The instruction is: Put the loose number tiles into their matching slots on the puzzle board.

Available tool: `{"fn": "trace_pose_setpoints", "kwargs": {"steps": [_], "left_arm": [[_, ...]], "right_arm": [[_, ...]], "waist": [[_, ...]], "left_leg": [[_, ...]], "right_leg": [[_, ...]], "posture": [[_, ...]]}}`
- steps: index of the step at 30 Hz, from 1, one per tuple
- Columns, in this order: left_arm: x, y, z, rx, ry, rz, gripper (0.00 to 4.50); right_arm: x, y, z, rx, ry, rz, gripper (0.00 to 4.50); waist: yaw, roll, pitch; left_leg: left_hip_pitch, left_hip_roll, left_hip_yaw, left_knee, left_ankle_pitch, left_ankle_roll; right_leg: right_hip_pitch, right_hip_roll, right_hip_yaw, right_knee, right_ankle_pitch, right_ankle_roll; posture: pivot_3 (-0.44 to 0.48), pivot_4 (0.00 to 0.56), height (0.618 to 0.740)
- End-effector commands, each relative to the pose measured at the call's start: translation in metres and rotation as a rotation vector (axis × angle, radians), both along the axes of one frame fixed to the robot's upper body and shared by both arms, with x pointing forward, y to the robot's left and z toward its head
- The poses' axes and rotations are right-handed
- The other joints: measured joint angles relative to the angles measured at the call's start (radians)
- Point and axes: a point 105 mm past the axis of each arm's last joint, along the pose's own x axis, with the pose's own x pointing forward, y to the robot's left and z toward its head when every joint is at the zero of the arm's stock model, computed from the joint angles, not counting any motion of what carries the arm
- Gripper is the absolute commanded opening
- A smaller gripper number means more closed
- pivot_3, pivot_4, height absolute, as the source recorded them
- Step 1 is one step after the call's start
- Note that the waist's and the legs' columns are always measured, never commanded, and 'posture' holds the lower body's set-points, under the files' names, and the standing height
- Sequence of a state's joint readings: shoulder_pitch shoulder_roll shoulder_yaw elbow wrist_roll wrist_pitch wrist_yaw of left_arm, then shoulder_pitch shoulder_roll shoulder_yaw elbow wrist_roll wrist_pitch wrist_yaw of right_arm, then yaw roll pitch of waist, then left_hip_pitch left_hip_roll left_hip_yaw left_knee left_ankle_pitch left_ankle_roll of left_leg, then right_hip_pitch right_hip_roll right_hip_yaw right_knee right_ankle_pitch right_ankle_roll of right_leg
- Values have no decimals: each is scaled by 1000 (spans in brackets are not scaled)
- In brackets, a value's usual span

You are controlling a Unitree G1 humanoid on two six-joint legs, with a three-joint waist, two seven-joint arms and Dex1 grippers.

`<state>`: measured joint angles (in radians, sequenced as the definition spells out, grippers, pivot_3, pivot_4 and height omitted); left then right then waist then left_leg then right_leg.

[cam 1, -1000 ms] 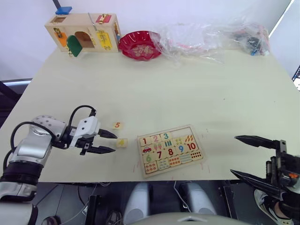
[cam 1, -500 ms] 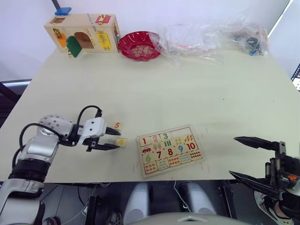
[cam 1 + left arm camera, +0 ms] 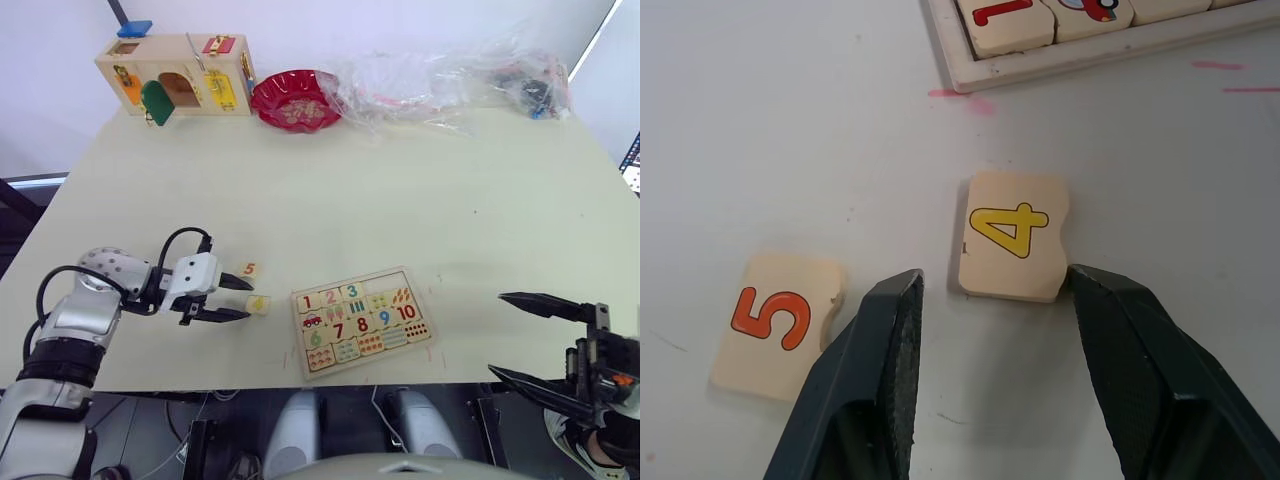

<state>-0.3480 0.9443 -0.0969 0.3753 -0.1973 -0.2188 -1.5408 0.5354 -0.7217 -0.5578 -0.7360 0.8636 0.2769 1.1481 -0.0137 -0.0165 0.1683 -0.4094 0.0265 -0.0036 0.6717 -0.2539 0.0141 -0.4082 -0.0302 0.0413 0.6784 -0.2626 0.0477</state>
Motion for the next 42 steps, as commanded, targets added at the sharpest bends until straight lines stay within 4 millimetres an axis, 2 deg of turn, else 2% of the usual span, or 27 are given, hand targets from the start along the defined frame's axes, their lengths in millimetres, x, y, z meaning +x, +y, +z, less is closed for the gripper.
{"fn": "trace_pose_setpoints", "kwargs": {"steps": [1, 10, 18, 25, 42], "left_arm": [[-6, -4, -3, 3, 57, -25, 2436], [-3, -18, -2, -22, 72, -26, 2436], [5, -44, 5, -20, 55, -33, 2436], [4, -27, 12, 48, 56, -21, 2436], [9, -20, 17, 83, 61, 2, 2436]], "right_arm": [[-2, 4, 5, -10, -35, 17, 4500], [-3, 5, 4, -14, -29, 18, 4500], [-4, 6, 3, -17, -28, 18, 4500], [-6, 7, 2, -19, -21, 19, 4500], [-7, 9, 2, -16, -14, 31, 4500]], "waist": [[1, 0, 0], [4, 0, 0], [9, -1, 0], [3, -1, 0], [3, -1, 0]], "left_leg": [[0, 0, 0, 0, 0, 0], [-1, 0, 0, 0, 0, 0], [-2, -1, -1, 1, 0, 0], [-2, -1, -1, 2, 0, 0], [-2, -1, -1, 2, 0, 0]], "right_leg": [[0, 0, 0, 0, 0, 0], [0, 0, 0, 0, 0, 0], [0, -1, -1, 0, 0, 0], [0, 0, -2, 0, 0, 0], [0, 0, -2, 0, 0, 0]], "posture": [[0, 150, 740], [0, 150, 740], [0, 150, 740], [0, 150, 740], [0, 150, 740]]}}
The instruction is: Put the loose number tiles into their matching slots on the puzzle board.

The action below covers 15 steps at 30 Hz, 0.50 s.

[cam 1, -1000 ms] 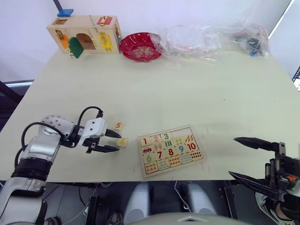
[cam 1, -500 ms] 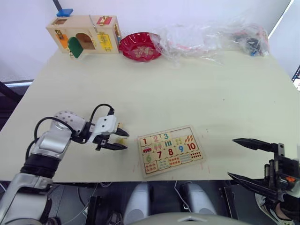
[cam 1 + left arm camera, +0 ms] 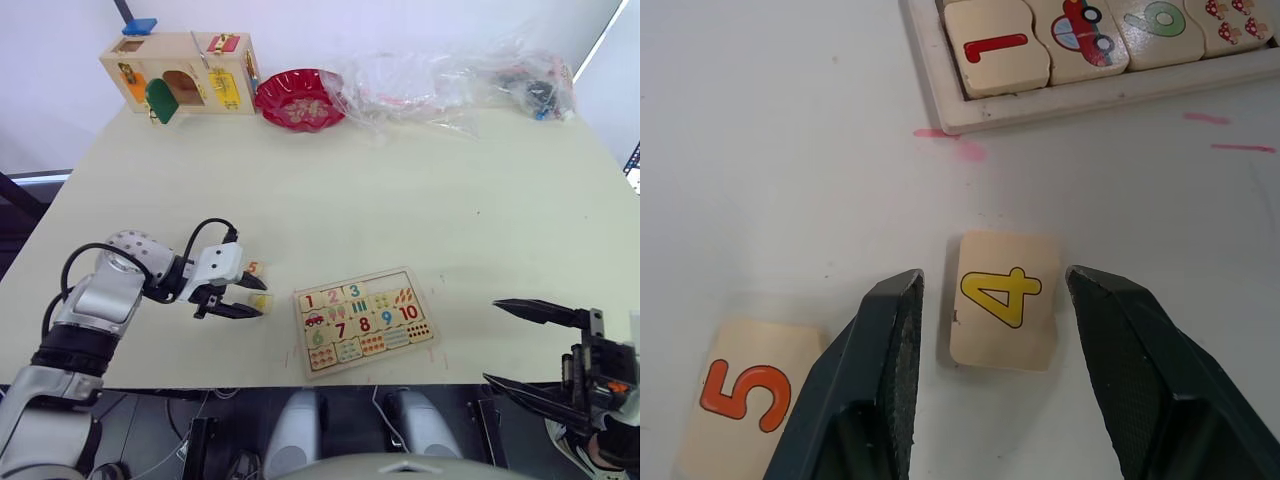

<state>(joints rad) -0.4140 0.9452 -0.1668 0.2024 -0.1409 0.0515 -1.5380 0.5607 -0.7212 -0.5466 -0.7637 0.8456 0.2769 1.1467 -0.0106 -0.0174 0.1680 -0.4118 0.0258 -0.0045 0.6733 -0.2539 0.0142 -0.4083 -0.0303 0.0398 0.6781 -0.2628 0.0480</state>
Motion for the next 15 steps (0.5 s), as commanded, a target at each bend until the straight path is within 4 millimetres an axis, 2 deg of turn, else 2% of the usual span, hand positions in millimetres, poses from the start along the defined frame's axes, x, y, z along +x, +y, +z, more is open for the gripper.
{"fn": "trace_pose_setpoints", "kwargs": {"steps": [1, 15], "left_arm": [[3, 5, 7, 18, -23, -1, 2436], [0, 13, 1, 25, -9, 1, 2436]], "right_arm": [[-3, 4, 5, 2, -28, 17, 4500], [-2, 3, 5, 0, -27, 17, 4500]], "waist": [[0, 0, 0], [0, 0, 0]], "left_leg": [[0, 0, 0, 0, 0, 0], [0, 0, 0, 0, 0, 0]], "right_leg": [[0, 0, 0, 0, 0, 0], [0, 0, 0, 0, 0, 0]], "posture": [[0, 150, 740], [0, 150, 740]]}}
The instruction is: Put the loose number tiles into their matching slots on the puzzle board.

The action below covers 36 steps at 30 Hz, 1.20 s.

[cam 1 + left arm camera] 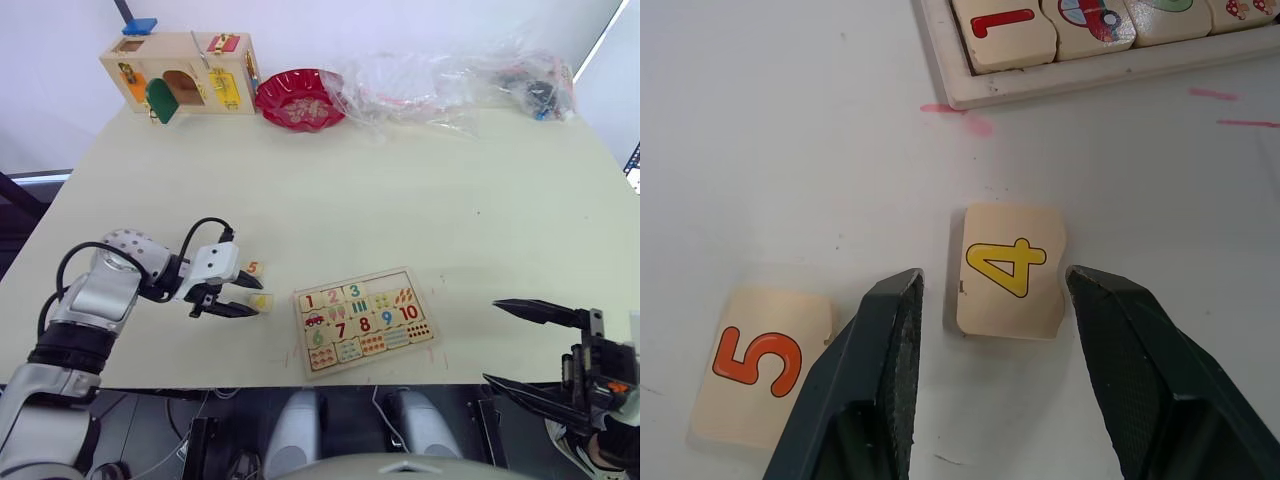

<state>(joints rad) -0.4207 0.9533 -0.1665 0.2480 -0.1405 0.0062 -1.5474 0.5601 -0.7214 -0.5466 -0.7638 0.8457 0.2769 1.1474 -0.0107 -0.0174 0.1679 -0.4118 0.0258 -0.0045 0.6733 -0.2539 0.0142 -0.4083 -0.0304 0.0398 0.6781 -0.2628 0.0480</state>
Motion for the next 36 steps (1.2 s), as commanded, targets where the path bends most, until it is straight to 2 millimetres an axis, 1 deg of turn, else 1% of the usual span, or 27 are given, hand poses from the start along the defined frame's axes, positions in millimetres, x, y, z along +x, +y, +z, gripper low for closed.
{"fn": "trace_pose_setpoints", "kwargs": {"steps": [1, 14, 17, 18, 19, 24, 28, 30, 33, 36], "left_arm": [[-1, 6, 2, 16, -4, 1, 2436], [-5, 9, 0, 15, 1, -6, 2436], [-6, 9, 0, 15, 2, -9, 1653], [-7, 9, 0, 15, 2, -9, 1093], [-7, 9, 0, 15, 2, -9, 987], [-7, 9, 3, 4, -4, 1, 974], [-6, 5, 12, -33, -5, 19, 974], [-8, 1, 22, -57, 5, 26, 974], [-9, -10, 35, -93, 23, 33, 974], [-7, -25, 52, -109, 2, 34, 974]], "right_arm": [[-2, 3, 5, 0, -27, 16, 4500], [-2, 3, 5, -1, -27, 15, 4500], [-2, 3, 5, 0, -28, 15, 4500], [-2, 3, 5, 0, -28, 14, 4500], [-2, 3, 5, 0, -29, 14, 4500], [-1, -1, 3, -8, -45, -5, 4500], [6, -10, 4, -45, -123, -84, 4500], [9, -16, 5, -33, -134, -139, 4500], [9, -26, 6, 1, -131, -171, 4500], [9, -35, 8, 27, -121, -173, 4500]], "waist": [[0, 0, 0], [0, 0, 0], [0, 0, 0], [0, 0, 0], [0, 0, 0], [0, 0, 0], [-1, 0, 0], [0, 0, 0], [3, 0, 0], [2, 0, 0]], "left_leg": [[0, 0, 0, 0, 0, 0], [0, 0, 0, 0, 0, 0], [0, 0, 0, 0, 0, 0], [0, 0, 0, 0, 0, 0], [0, 0, 0, 0, 0, 0], [0, 0, 0, 0, 0, 0], [0, 0, 0, 0, 0, 0], [0, 0, 0, 0, 0, 0], [-1, 0, 0, 0, 0, 0], [0, 0, 0, 0, 0, 0]], "right_leg": [[0, 0, 0, 0, 0, 0], [0, 0, 0, 0, 0, 0], [0, 0, 0, 0, 0, 0], [0, 0, 0, 0, 0, 0], [0, 0, 0, 0, 0, 0], [0, 0, 0, 0, 0, 0], [0, 0, 0, 0, 0, 0], [0, 0, 0, 0, 0, 0], [0, 0, -1, 0, 0, 0], [0, -1, 0, 0, 0, 0]], "posture": [[0, 150, 740], [0, 150, 740], [0, 150, 740], [0, 150, 740], [0, 150, 740], [0, 150, 740], [0, 150, 740], [0, 150, 740], [0, 150, 740], [0, 150, 740]]}}
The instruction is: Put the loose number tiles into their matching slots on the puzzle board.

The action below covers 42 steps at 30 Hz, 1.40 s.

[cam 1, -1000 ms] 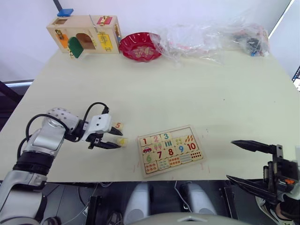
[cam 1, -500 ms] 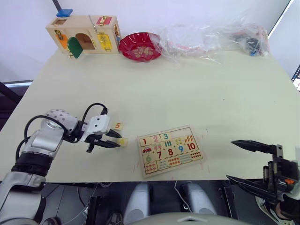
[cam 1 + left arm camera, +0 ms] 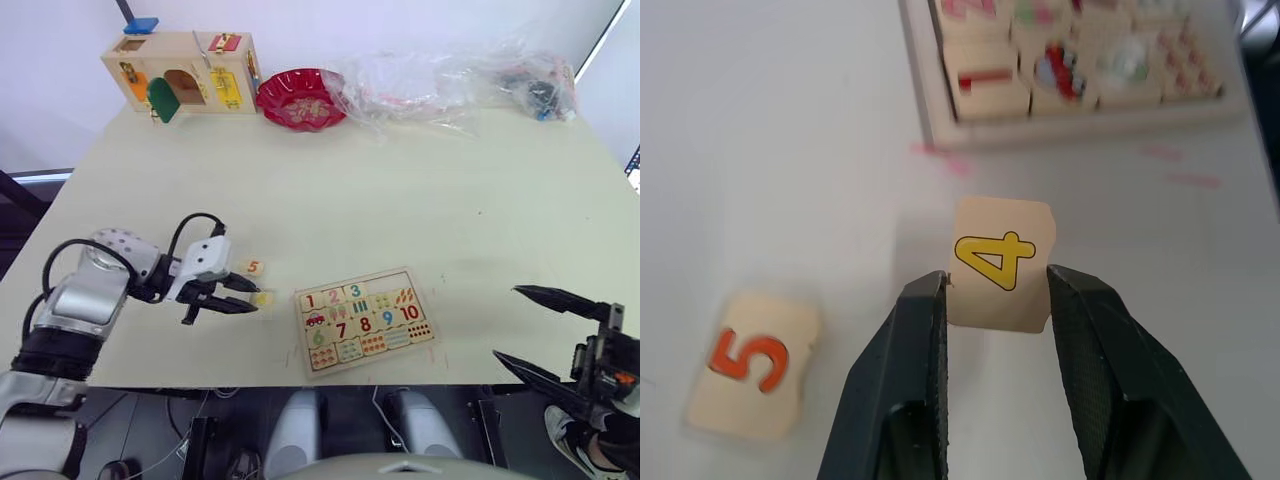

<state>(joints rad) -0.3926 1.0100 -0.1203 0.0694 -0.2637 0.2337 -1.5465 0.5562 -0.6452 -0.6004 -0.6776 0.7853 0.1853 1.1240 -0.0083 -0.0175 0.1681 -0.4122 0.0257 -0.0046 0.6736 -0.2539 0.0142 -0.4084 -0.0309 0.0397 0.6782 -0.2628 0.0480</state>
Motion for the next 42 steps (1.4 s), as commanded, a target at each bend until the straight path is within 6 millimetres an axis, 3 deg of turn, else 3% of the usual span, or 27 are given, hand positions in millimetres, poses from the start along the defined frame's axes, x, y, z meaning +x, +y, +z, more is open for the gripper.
{"fn": "trace_pose_setpoints", "kwargs": {"steps": [1, 9, 11, 13, 19, 30, 42], "left_arm": [[1, -19, 33, -33, -51, -8, 974], [-7, -56, 78, 17, -25, -21, 974], [-6, -61, 84, 94, -8, 3, 974], [-13, -70, 91, 90, 83, -10, 974], [-12, -104, 105, 49, 143, 36, 974], [-9, -148, 100, 151, 179, 111, 974], [-5, -164, 49, 298, 44, 179, 974]], "right_arm": [[-2, -12, 11, 33, -35, -5, 4500], [-13, -24, 6, 33, 6, -10, 4500], [-13, -23, 5, 22, 9, 6, 4500], [-11, -19, 6, 20, 2, 16, 4500], [-8, -9, 5, 12, 2, 68, 4500], [1, 1, 6, 26, -18, 111, 4500], [7, 3, -1, 24, -6, 130, 4500]], "waist": [[1, -1, 1], [-1, -1, 1], [-1, -1, 1], [-2, -1, 1], [-4, -1, 1], [-3, -1, 1], [-2, 0, 1]], "left_leg": [[0, 0, 0, 0, 0, 0], [-1, 0, 0, 1, 0, 0], [-1, 0, 0, 1, 0, 0], [-1, 0, 1, 2, 0, 0], [-2, 0, 0, 2, 0, 0], [-2, -2, -2, 3, 0, 0], [-2, -3, -5, 3, 0, 0]], "right_leg": [[0, 0, 0, 0, 0, 0], [0, 1, -1, 0, 0, 0], [0, 1, -1, 0, 0, 0], [0, 2, 0, 0, -1, 1], [0, 2, 0, 0, -1, 1], [0, 2, 2, 0, -2, 3], [0, 1, 4, 1, -2, 3]], "posture": [[0, 150, 740], [0, 150, 740], [0, 150, 740], [0, 150, 740], [0, 150, 740], [0, 150, 740], [0, 150, 740]]}}
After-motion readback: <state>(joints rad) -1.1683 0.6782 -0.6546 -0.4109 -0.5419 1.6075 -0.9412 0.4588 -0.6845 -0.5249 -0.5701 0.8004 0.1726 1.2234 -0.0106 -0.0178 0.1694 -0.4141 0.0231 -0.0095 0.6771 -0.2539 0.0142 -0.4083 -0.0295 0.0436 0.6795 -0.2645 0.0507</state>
